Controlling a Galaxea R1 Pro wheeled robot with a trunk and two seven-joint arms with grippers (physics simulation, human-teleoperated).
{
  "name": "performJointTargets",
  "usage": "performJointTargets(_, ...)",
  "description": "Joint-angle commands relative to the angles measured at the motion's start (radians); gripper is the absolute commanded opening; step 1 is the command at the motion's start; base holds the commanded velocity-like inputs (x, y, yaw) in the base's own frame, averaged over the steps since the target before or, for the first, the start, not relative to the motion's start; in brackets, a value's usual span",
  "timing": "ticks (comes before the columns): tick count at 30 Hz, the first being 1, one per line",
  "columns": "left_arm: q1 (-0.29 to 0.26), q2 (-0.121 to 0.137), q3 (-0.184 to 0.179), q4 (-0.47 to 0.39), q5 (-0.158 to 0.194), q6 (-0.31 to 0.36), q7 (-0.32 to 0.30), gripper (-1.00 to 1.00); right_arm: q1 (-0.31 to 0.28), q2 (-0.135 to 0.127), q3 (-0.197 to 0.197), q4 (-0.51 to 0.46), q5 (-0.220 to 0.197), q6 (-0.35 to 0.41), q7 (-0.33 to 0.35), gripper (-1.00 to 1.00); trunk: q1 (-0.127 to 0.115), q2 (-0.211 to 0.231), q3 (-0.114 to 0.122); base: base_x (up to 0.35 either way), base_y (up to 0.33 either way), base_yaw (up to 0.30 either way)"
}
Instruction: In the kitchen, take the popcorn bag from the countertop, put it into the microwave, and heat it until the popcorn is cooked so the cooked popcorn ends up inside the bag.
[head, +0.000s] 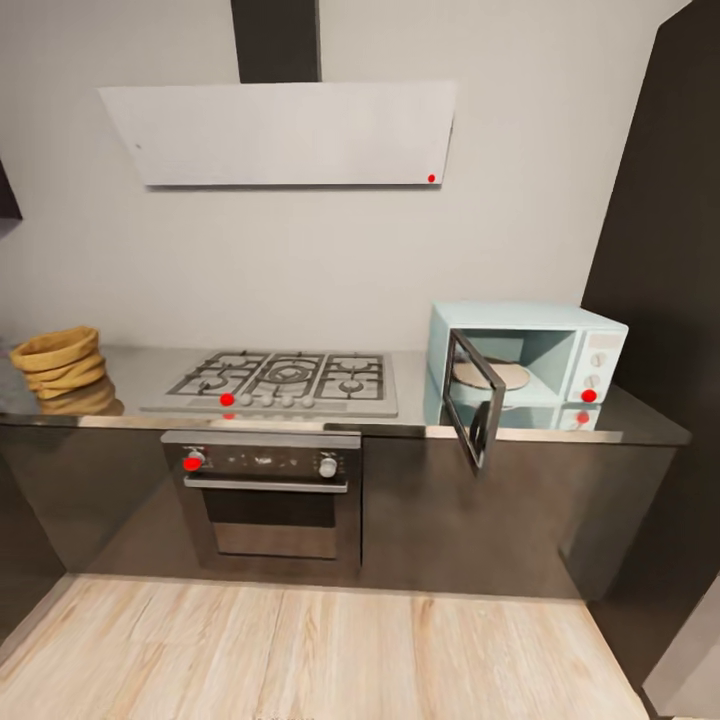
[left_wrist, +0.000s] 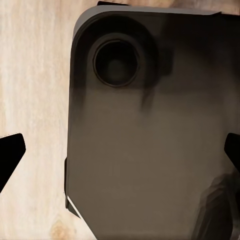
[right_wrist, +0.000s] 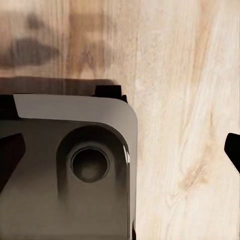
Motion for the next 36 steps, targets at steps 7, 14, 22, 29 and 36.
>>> performJointTargets(7,0.000,0.000,0.000,0.000,0.053,-0.002,0.002,1.00,-0.001,-0.001,-0.009,0.003,0.007,-0.007,0.002,1.00,0.000,0.000,-0.001,0.000,0.000,0.271)
performJointTargets(14,0.000,0.000,-0.002,0.000,0.091,-0.002,0.000,1.00,-0.002,-0.002,-0.009,0.003,0.007,-0.008,0.002,1.00,0.000,0.000,-0.001,0.000,0.000,0.272)
performJointTargets(22,0.000,0.000,-0.002,0.000,0.093,-0.002,0.001,1.00,-0.002,-0.001,-0.008,0.002,0.007,-0.008,0.002,1.00,0.000,0.000,-0.001,0.000,0.000,0.271)
performJointTargets(29,0.000,0.021,-0.011,-0.002,0.087,-0.002,-0.001,1.00,-0.001,0.005,-0.008,0.003,0.008,-0.005,0.002,1.00,0.000,0.000,-0.001,0.000,0.000,0.271)
performJointTargets(36,0.000,0.025,-0.011,-0.002,0.088,-0.002,-0.001,1.00,-0.001,0.011,-0.008,0.003,0.008,-0.003,-0.007,1.00,0.000,0.000,-0.001,0.000,0.000,0.275)
